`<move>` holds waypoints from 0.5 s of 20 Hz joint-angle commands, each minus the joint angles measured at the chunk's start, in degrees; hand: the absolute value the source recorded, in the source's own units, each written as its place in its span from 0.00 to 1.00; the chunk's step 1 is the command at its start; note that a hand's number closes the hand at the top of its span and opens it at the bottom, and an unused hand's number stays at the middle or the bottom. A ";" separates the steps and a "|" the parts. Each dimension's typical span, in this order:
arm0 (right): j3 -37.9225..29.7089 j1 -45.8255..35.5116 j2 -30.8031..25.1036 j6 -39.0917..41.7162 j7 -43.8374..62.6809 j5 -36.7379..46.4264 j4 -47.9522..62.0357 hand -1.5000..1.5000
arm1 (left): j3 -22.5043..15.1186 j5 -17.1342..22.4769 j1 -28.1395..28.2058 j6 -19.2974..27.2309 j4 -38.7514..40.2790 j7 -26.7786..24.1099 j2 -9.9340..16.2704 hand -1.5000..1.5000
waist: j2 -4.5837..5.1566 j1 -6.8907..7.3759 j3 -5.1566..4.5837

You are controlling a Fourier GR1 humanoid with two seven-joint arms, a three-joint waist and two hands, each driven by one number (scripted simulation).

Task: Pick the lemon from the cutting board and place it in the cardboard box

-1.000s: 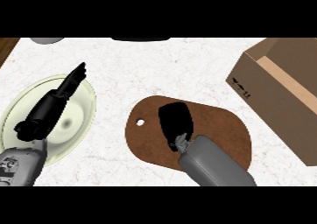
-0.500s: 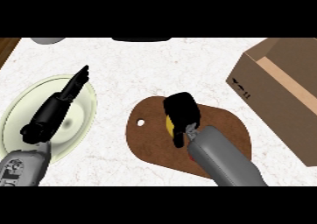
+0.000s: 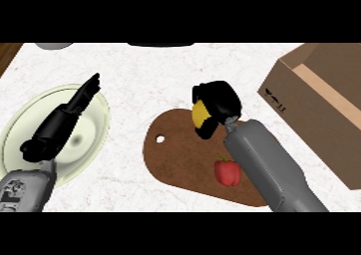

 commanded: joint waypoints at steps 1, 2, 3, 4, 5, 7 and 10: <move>-0.74 -3.09 -2.03 0.52 0.05 1.53 -6.65 1.00 | 0.44 -0.02 -0.84 -0.11 1.03 0.79 -0.54 0.50 | -0.24 -0.68 -0.01; 2.00 1.31 -1.41 -3.77 0.05 4.79 -7.45 1.00 | -0.24 -1.14 2.18 0.49 -2.31 0.53 -0.46 0.50 | -0.27 -0.40 0.00; 2.17 -0.36 -3.46 1.60 2.04 4.73 -12.69 1.00 | 2.00 0.42 0.89 -0.74 -1.10 0.29 1.20 0.50 | -0.46 -0.91 -0.02; 0.76 -2.82 -2.02 -1.41 1.90 5.57 -9.85 1.00 | -0.07 -1.10 -0.83 0.16 2.02 -0.45 -1.26 0.50 | -0.14 -0.67 -0.02; 1.85 -0.46 -1.58 1.45 5.28 5.46 -17.34 1.00 | 0.34 -1.24 -0.90 1.11 0.27 1.35 -1.36 0.50 | -0.44 -1.17 -0.02; -2.13 -3.13 -2.72 3.05 6.30 4.43 -18.51 1.00 | 0.94 -0.62 2.14 -0.36 -2.59 0.20 -0.02 0.50 | -0.34 -0.53 -0.01; -7.08 -2.10 -4.54 0.78 12.90 4.89 -24.20 1.00 | 1.77 0.36 3.05 -0.72 -2.65 1.24 0.33 0.50 | -0.64 -1.10 0.00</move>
